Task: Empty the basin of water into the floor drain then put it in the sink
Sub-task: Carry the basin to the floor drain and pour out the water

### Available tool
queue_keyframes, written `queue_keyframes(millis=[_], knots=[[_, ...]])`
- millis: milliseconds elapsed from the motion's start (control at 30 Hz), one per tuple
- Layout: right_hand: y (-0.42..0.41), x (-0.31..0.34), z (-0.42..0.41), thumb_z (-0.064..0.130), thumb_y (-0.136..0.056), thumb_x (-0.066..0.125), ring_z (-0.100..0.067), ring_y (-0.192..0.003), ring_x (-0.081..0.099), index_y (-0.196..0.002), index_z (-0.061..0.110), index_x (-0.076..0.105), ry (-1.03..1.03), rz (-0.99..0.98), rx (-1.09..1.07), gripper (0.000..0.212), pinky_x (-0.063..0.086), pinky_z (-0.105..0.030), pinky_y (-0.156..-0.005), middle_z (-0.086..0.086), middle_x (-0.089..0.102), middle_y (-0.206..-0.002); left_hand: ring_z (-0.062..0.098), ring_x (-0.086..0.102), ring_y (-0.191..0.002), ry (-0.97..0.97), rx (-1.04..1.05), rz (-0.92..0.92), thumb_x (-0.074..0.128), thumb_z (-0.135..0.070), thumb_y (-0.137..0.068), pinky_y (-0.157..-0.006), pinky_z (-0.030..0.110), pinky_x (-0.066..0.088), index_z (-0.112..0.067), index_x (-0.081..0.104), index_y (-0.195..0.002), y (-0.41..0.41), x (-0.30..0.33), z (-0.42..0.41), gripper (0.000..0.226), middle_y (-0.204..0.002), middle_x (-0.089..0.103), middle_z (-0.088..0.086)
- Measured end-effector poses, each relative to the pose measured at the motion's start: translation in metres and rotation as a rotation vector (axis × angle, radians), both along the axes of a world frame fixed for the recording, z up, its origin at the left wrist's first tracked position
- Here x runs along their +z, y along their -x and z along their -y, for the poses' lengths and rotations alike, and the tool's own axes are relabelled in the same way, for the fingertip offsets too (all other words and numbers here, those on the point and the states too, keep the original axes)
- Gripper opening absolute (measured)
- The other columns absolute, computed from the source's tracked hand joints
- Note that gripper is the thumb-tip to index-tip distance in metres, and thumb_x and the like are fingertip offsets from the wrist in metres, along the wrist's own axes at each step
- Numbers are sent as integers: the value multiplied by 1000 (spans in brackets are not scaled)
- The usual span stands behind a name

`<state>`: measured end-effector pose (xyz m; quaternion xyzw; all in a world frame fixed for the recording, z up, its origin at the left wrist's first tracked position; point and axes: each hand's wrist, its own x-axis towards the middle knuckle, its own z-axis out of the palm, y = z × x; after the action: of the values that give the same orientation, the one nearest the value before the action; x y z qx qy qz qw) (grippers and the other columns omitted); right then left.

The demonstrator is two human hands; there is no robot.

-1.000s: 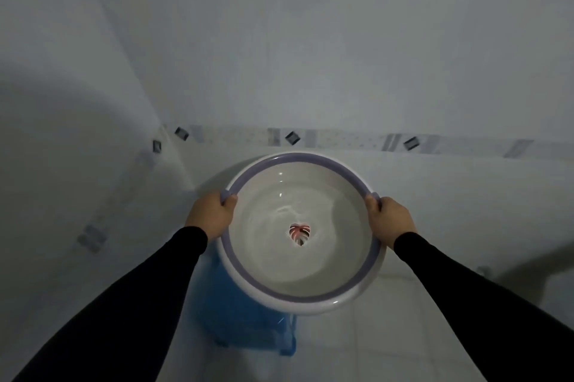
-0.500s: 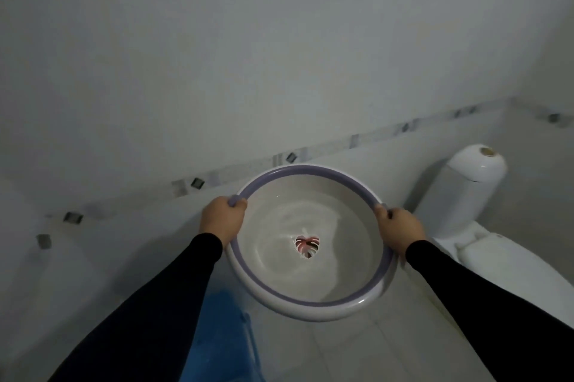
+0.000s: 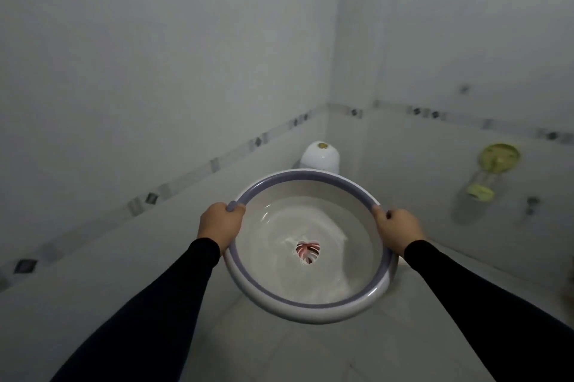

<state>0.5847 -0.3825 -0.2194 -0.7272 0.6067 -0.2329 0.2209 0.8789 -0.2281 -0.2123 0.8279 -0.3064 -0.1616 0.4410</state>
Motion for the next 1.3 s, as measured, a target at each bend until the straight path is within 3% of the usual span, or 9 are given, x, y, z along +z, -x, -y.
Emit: queue_keyframes(millis=[67,233,367,433,700,900,1033,1200,1300], knots=[[47,5,3,40,-96,37,-30,-71,52,-49,15,38,-3,12,-66,53,35,-28,-66,-14,54,-69,25,46,-58,4,-69,-28,52,-31,-87,-52,31,37,-8,45,-58,36,4,22,38,-60,50,8],[162,13,8,39,-95,40,-28,-69,49,-54,9,44,-28,36,-207,52,35,-28,-64,-14,54,-69,26,50,-59,25,-207,-69,53,-32,-84,-54,30,40,-5,54,-62,135,11,64,35,-63,55,8],[248,18,2,38,-94,41,-25,-53,44,-50,12,40,-46,58,-304,52,27,-28,-44,-6,45,-52,28,54,-62,23,-291,-86,53,-31,-83,-56,31,42,1,60,-67,214,10,91,36,-64,59,9],[289,23,-3,39,-94,41,-22,-50,42,-49,14,40,-51,43,-352,51,25,-28,-43,-4,43,-50,27,58,-63,10,-327,-77,54,-33,-83,-55,29,43,-1,64,-73,252,8,102,35,-68,63,10],[467,22,-16,45,-90,42,-32,-77,62,-84,2,66,-71,73,-555,50,47,-33,-67,-14,64,-80,21,50,-54,-10,-515,-69,55,-34,-82,-49,28,38,-8,57,-63,425,-2,149,32,-60,55,5],[576,14,-24,43,-93,40,-19,-59,53,-71,7,58,-79,100,-708,46,35,-25,-49,-4,55,-62,22,46,-53,-15,-679,-58,57,-31,-83,-50,30,35,-9,52,-58,541,-4,195,34,-58,51,6],[632,13,-25,41,-94,40,-28,-66,51,-70,6,55,-66,76,-781,45,37,-28,-62,-4,49,-57,20,46,-52,-21,-764,-55,57,-29,-84,-49,29,36,-7,58,-61,605,-12,225,32,-59,54,6],[705,1,-8,40,-95,40,-20,-57,46,-75,4,60,-54,50,-907,46,35,-28,-61,-5,51,-61,21,47,-56,-40,-881,-122,59,-26,-83,-51,29,38,-3,61,-68,692,-24,275,28,-63,56,8],[741,-4,7,42,-95,38,-24,-61,49,-80,1,64,-72,62,-958,50,38,-29,-64,-9,56,-67,24,46,-59,-27,-921,-129,58,-27,-83,-53,30,38,-5,57,-65,736,-29,308,29,-63,54,8]])
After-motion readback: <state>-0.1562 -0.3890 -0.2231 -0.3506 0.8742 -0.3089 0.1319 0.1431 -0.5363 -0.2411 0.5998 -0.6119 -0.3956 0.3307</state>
